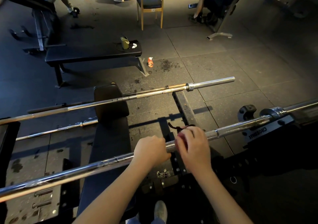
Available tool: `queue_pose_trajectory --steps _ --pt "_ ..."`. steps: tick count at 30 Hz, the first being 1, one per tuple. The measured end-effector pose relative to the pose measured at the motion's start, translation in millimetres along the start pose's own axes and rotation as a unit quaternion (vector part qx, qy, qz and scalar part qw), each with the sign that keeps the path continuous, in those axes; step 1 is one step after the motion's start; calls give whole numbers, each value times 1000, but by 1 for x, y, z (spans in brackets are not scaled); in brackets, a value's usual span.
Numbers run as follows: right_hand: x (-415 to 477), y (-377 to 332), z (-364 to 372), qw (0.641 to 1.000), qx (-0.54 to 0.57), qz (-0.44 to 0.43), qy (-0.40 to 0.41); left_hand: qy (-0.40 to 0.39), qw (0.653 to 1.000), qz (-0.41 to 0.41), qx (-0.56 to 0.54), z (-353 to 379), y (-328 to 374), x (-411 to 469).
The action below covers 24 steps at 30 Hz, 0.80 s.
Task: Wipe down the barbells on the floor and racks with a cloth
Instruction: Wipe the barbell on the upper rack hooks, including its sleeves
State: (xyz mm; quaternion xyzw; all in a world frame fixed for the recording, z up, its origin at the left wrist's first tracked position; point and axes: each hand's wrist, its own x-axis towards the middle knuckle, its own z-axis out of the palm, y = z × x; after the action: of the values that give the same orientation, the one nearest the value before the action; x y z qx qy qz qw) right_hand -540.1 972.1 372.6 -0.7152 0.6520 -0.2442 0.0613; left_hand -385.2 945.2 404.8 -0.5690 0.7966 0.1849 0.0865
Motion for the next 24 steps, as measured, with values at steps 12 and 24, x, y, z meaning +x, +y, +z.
queue_pose_trajectory --steps 12,24 --pt "1 -12 9 999 21 -41 18 20 1000 5 4 1 2 -4" --pt "-1 -16 6 998 41 -29 25 101 995 18 20 10 2 -8"
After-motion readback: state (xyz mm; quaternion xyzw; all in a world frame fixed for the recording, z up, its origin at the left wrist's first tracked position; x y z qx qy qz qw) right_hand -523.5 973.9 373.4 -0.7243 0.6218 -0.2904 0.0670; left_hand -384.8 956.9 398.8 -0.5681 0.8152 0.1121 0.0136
